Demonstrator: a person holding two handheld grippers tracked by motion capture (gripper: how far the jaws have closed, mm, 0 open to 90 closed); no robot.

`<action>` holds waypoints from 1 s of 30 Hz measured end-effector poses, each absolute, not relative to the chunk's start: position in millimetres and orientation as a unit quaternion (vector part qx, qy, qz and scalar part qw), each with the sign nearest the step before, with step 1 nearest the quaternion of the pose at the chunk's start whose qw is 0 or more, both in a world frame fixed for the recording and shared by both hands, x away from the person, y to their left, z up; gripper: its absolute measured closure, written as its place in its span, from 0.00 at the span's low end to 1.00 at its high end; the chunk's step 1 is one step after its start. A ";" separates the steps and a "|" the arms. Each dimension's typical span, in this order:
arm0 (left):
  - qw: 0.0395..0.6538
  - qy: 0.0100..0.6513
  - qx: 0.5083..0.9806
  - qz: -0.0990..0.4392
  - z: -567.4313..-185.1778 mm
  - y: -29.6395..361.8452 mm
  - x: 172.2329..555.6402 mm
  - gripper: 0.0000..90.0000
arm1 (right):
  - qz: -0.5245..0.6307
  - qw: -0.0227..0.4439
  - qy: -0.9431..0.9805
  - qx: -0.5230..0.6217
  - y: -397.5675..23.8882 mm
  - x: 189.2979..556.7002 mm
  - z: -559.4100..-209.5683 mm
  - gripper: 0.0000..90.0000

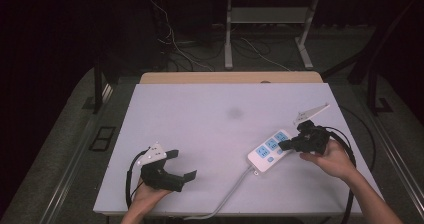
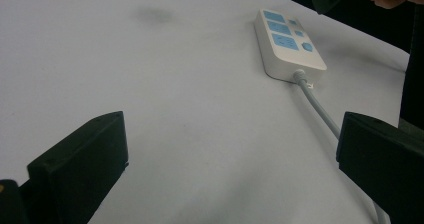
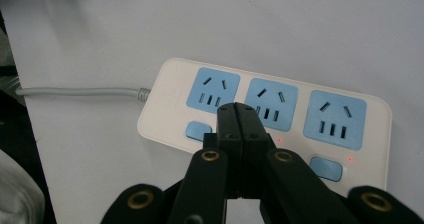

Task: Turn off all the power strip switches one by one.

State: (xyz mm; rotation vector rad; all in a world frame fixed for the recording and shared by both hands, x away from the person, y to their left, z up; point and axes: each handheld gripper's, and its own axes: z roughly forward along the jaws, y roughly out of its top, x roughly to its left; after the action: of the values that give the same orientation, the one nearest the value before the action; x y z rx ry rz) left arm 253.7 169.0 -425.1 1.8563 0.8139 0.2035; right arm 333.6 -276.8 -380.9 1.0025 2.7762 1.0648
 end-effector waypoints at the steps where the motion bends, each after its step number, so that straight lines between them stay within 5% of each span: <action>1: 0.525 0.341 0.775 0.085 -425.1 169.1 253.7 0.00 | 0.339 0.003 0.885 0.320 -277.0 334.1 -380.8 1.00; 30: 0.524 0.341 0.776 0.085 -425.5 169.4 253.8 0.00 | 0.305 -0.015 0.891 0.337 -279.5 354.5 -402.7 1.00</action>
State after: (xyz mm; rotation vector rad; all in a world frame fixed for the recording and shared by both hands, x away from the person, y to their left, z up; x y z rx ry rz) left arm 253.8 169.4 -425.5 1.8578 0.8152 0.2043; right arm 354.5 -279.5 -402.7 1.0694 2.8241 0.9675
